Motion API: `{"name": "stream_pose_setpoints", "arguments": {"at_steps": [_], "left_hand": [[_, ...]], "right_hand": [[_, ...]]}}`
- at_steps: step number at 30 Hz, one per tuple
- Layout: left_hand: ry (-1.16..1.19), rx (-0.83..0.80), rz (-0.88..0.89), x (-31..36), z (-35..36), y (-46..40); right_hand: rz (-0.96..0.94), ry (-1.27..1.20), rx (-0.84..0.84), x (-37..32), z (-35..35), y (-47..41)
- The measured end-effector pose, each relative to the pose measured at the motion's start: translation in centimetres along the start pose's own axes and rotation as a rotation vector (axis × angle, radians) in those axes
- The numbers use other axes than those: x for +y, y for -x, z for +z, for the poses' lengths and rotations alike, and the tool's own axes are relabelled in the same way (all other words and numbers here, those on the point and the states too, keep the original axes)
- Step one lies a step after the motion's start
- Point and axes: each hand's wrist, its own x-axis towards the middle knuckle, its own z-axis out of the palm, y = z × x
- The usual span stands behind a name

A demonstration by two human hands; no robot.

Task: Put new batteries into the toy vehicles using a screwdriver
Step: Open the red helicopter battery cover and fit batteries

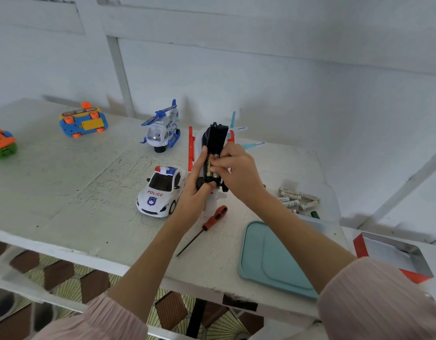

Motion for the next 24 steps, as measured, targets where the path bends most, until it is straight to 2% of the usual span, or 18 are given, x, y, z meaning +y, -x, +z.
{"name": "stream_pose_setpoints", "arguments": {"at_steps": [9,19,21,24], "left_hand": [[-0.007,-0.027,-0.012,-0.1,0.0,-0.2],[-0.026,-0.040,-0.027,0.1,0.0,-0.4],[-0.007,-0.041,-0.034,0.2,-0.1,-0.3],[0.020,-0.025,-0.043,0.2,-0.2,-0.2]], "right_hand": [[-0.035,0.035,-0.071,0.2,-0.6,-0.4],[0.030,0.080,-0.228,0.1,-2.1,-0.6],[0.060,0.046,-0.122,0.1,-3.0,-0.6],[0.108,0.011,0.160,-0.3,-4.1,-0.9]]}}
